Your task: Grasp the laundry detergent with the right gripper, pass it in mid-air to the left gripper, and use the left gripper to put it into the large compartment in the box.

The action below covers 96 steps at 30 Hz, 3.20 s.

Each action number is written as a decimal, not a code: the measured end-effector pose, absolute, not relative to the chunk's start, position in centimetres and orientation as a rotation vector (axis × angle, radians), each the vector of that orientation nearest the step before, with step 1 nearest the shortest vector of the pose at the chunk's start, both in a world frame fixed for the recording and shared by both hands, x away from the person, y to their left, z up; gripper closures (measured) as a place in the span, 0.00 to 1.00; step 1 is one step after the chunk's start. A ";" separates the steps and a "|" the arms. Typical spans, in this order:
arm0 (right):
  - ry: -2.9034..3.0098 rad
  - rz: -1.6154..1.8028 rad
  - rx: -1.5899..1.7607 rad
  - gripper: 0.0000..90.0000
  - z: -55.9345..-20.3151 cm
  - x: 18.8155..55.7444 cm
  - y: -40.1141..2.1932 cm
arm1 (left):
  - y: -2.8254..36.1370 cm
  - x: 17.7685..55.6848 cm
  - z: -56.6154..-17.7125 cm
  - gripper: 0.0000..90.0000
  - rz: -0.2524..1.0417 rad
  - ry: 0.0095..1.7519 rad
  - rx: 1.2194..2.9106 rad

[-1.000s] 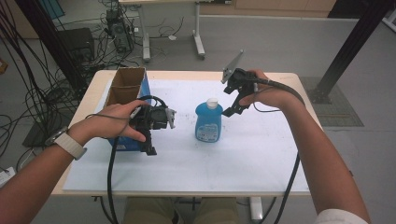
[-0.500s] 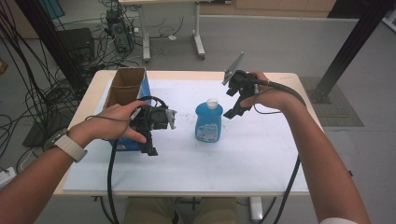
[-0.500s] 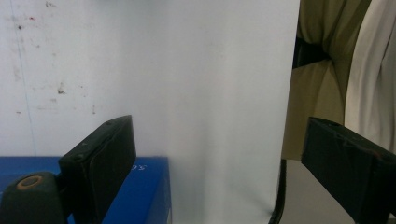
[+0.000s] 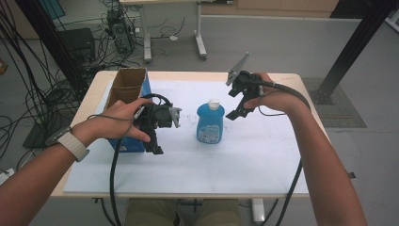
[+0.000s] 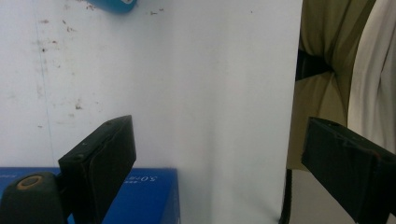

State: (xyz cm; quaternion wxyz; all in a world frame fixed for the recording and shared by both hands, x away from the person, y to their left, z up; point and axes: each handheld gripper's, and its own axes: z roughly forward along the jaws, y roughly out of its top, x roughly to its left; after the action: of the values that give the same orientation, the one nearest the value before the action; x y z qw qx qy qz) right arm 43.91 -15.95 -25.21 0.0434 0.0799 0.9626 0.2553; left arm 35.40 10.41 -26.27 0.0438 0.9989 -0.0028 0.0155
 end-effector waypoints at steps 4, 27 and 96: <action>2.924 0.813 0.238 0.08 -24.8 43.6 -16.5 | 9.9 35.2 -26.4 0.12 0.055 -0.006 3.055; 2.874 0.887 0.188 0.04 -26.8 43.8 -17.2 | 9.7 35.7 -26.6 0.12 0.065 0.037 3.058; 2.823 1.128 0.174 0.06 -32.5 44.5 -18.0 | 10.0 37.4 -27.4 0.13 0.055 0.118 3.040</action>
State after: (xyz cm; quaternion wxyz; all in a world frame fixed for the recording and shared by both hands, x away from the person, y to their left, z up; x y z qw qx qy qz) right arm 44.50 -17.97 -32.47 0.0482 0.0572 0.9261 0.3698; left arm 37.41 10.03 -27.44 0.0492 0.9979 0.0387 0.0180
